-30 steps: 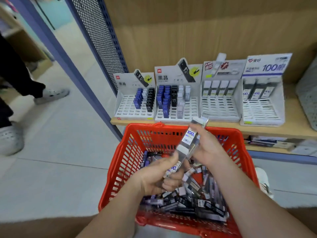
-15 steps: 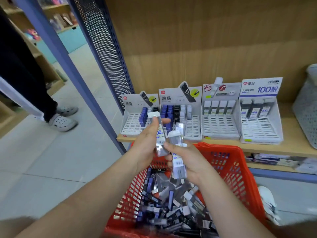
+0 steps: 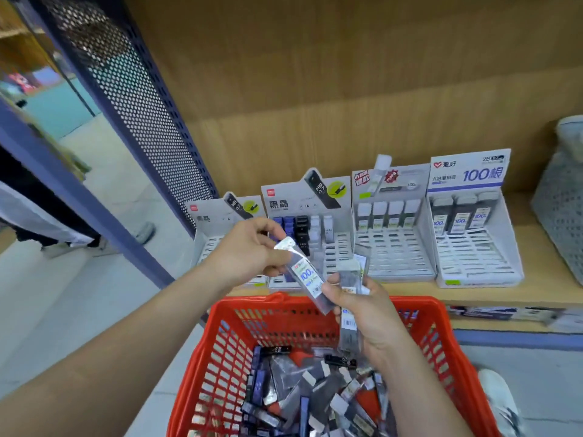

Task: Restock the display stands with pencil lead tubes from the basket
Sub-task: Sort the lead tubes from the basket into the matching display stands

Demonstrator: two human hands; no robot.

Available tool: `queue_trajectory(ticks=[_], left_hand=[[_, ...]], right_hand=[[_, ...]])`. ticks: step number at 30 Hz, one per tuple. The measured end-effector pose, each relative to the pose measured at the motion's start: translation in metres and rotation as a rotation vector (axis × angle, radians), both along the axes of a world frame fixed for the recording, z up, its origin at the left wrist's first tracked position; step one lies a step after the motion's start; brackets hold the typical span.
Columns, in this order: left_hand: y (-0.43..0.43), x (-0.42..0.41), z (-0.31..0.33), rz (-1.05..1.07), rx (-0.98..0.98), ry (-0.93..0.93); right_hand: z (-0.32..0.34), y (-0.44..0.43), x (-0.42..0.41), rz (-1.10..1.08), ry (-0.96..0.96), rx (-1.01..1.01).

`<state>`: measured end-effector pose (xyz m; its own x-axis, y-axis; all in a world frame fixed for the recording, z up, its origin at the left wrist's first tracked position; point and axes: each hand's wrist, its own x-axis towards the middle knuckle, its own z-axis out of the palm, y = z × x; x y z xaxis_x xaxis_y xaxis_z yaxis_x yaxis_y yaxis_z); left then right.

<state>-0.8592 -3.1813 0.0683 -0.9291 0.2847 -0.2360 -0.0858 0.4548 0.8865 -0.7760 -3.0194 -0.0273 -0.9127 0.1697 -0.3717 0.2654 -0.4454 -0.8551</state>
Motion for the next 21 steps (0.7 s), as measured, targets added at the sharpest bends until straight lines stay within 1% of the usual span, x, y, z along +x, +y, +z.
queue_trajectory(ticks=[2, 3, 6, 9, 11, 15, 18, 21], left_hand=[[0.018, -0.011, 0.0, -0.082, -0.08, -0.001], [0.028, -0.018, -0.001, -0.116, -0.134, 0.04], [0.063, -0.04, -0.005, -0.17, -0.264, 0.258], [0.102, -0.056, -0.013, -0.156, -0.226, 0.395], [0.124, -0.067, -0.023, -0.14, -0.215, 0.459], [0.149, -0.096, -0.048, -0.071, -0.241, 0.537], [0.156, -0.108, -0.065, -0.131, -0.38, 0.646], [0.157, -0.113, -0.075, -0.158, -0.45, 0.703]], right_hand=[[-0.006, 0.013, -0.007, -0.054, -0.006, -0.035], [-0.008, 0.019, -0.01, -0.082, -0.017, -0.067], [-0.011, 0.04, -0.025, -0.187, -0.068, -0.217], [-0.014, 0.065, -0.039, -0.316, -0.073, -0.376], [-0.019, 0.081, -0.044, -0.368, -0.067, -0.429], [-0.033, 0.1, -0.037, -0.441, -0.071, -0.54], [-0.04, 0.102, -0.031, -0.433, -0.103, -0.628], [-0.043, 0.101, -0.032, -0.404, -0.119, -0.747]])
